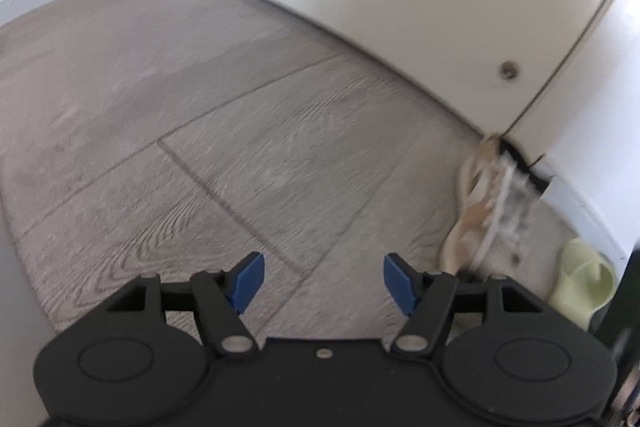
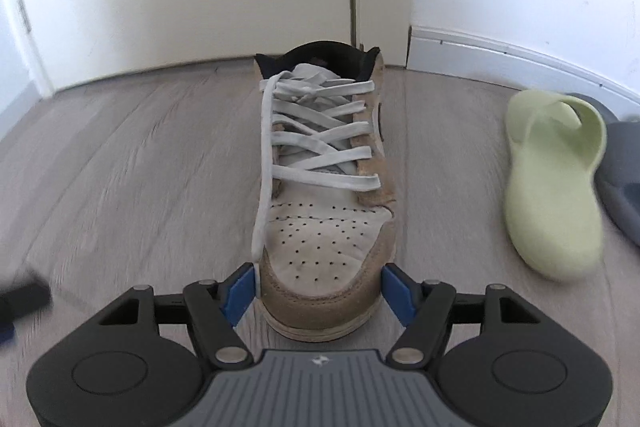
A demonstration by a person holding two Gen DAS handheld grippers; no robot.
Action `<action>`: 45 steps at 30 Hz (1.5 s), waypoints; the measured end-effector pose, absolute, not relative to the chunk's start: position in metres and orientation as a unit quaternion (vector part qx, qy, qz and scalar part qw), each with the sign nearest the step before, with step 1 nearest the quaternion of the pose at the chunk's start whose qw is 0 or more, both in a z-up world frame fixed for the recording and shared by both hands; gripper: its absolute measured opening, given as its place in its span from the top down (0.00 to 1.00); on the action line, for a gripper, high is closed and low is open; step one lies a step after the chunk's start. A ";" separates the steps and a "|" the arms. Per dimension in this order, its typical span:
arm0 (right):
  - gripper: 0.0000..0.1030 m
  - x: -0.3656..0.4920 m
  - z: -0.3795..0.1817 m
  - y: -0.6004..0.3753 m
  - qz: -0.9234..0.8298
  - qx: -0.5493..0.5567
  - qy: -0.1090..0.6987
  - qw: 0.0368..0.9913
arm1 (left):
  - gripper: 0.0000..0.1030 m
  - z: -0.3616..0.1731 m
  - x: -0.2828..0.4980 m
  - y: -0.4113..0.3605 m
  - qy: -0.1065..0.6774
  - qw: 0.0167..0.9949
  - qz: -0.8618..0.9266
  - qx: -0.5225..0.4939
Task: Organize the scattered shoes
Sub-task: 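Set the tan sneaker down by the door while the right gripper straightens it, then move the left gripper to the black Puma sneaker and grasp its collar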
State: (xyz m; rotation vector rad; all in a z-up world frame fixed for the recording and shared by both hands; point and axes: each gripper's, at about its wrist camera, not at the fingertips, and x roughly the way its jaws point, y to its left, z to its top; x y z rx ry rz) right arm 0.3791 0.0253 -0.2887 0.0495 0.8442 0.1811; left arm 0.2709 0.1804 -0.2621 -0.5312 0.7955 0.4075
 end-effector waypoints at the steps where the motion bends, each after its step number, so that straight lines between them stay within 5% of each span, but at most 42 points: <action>1: 0.33 0.387 -0.289 0.027 0.086 0.027 0.408 0.908 | 0.35 -0.266 0.269 0.182 0.385 0.867 0.197 -0.248; 11: 0.33 0.460 -0.287 0.040 0.088 0.095 0.409 0.903 | 0.35 -0.277 0.264 0.197 0.391 0.865 0.201 -0.241; 18: 0.21 0.377 -0.268 -0.033 0.078 0.116 0.375 0.916 | 0.35 -0.258 0.260 0.154 0.393 0.886 0.146 -0.197; 30: 0.21 0.161 -0.239 -0.265 -0.267 0.297 0.356 0.845 | 0.41 -0.203 0.252 -0.038 0.393 0.907 -0.044 -0.145; 38: 0.21 0.148 -0.244 -0.335 -0.298 0.351 0.320 0.828 | 0.45 -0.228 0.280 -0.191 0.422 0.890 -0.135 -0.103; 45: 0.21 0.156 -0.255 -0.348 -0.299 0.365 0.325 0.820 | 0.47 -0.251 0.321 -0.241 0.444 0.879 -0.143 -0.099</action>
